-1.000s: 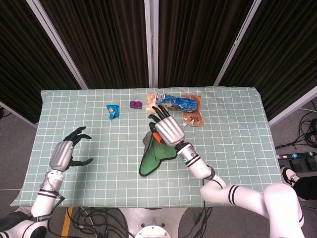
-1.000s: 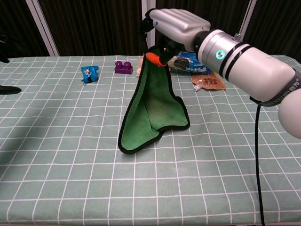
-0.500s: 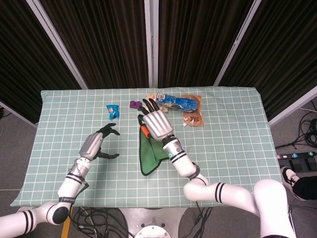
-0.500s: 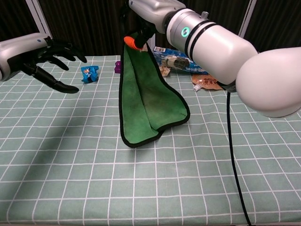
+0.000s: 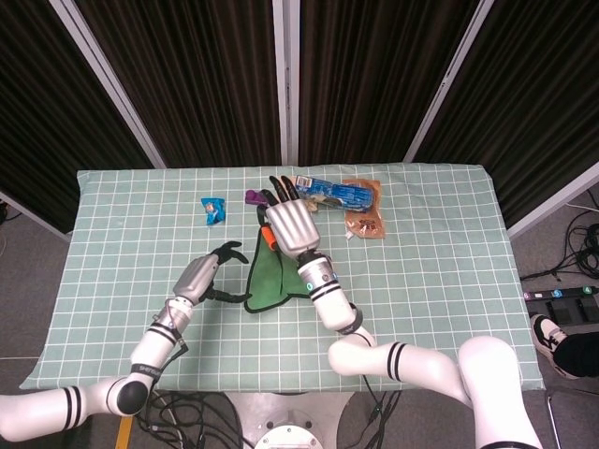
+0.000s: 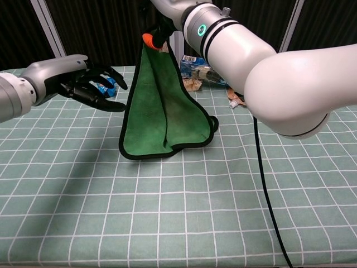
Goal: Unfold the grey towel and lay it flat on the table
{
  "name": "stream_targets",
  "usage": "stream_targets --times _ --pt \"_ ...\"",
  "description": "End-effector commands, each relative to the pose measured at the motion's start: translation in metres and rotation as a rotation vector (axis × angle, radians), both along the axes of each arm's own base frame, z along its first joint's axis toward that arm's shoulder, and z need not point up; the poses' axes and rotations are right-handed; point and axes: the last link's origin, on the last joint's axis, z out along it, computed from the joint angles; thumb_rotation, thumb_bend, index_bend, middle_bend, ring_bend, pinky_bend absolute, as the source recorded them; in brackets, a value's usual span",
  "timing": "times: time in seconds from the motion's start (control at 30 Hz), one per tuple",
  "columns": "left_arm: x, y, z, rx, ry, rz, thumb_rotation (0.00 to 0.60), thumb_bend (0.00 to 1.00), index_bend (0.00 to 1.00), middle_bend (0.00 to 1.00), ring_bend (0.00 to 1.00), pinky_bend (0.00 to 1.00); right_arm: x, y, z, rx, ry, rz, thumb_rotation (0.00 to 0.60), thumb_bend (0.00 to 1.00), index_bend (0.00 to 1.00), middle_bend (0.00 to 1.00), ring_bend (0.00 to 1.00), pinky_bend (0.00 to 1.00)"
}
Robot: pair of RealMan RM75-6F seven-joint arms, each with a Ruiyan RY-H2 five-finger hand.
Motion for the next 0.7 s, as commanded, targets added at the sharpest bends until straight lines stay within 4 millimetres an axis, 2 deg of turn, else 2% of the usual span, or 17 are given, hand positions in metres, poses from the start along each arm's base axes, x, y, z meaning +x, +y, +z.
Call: stream_targets --times 0.03,0.17,0.47,0.57,0.7 --pt "0.003 0.007 -0.005 0.041 0.023 0.026 0.405 0.00 0.39 0.22 0.18 0.27 0.001 0.000 0.002 -0.001 -0.008 0.000 0.600 0.45 0.77 0.22 0.00 0.00" --pt "0.002 0.009 -0.012 0.041 0.058 0.045 0.360 0.00 0.38 0.22 0.18 0.27 0.002 0.001 0.004 0.002 -0.025 -0.005 0.600 0.45 0.77 0.22 0.00 0.00" --pt "0.001 0.008 -0.035 -0.007 0.111 0.070 0.349 0.00 0.38 0.22 0.18 0.28 0.003 0.005 0.012 0.017 -0.069 -0.007 0.600 0.45 0.77 0.22 0.00 0.00" --pt "-0.001 0.007 -0.042 -0.016 0.121 0.081 0.369 0.00 0.41 0.22 0.18 0.28 0.002 0.007 0.015 0.023 -0.083 -0.010 0.600 0.45 0.76 0.22 0.00 0.00" --pt "-0.004 0.006 -0.050 -0.022 0.117 0.102 0.434 0.00 0.47 0.22 0.18 0.28 -0.004 0.012 0.017 0.049 -0.094 -0.013 0.600 0.45 0.76 0.22 0.00 0.00"
